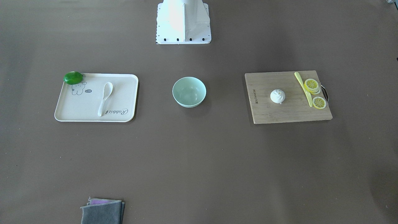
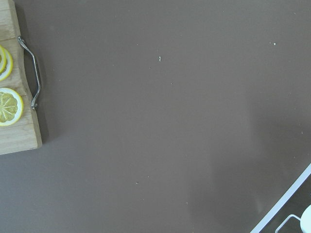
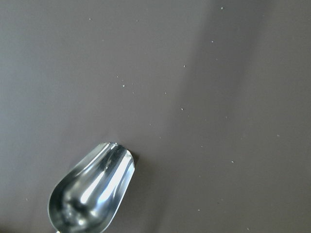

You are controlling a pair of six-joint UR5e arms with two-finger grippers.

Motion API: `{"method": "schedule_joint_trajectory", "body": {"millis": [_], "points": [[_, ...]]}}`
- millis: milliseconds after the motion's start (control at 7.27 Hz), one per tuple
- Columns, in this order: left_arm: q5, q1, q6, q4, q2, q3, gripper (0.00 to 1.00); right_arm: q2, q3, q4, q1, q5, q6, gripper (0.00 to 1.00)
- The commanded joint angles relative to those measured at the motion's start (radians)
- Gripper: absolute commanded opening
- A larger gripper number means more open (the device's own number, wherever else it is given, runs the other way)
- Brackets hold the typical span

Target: Put spoon and bun in bowl

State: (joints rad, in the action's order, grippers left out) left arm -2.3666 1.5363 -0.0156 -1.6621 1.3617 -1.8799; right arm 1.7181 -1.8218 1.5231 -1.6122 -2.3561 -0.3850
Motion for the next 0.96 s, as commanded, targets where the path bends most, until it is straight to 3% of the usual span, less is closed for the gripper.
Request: {"method": "schedule_joint_trajectory", "body": {"millis": [0,275,550,688,826], "points": [[-0.006,0.002,0.003,-0.025,0.01,-0.063,0.98,0.002,-0.049,-0.176,0.0,-0.005,0.16,1.0],[-0.008,0.002,0.014,-0.332,0.086,0.083,0.98,-0.018,-0.054,-0.221,0.02,-0.044,0.314,1.0],[-0.013,0.001,0.017,-0.381,0.096,0.073,0.98,-0.075,-0.085,-0.227,0.113,-0.057,0.534,1.0],[-0.049,-0.001,0.046,-0.466,0.085,0.082,0.98,-0.092,-0.109,-0.228,0.189,-0.031,0.664,1.0],[-0.054,-0.004,0.125,-0.561,0.07,0.093,0.98,-0.092,-0.147,-0.253,0.28,0.054,0.795,1.0]]}}
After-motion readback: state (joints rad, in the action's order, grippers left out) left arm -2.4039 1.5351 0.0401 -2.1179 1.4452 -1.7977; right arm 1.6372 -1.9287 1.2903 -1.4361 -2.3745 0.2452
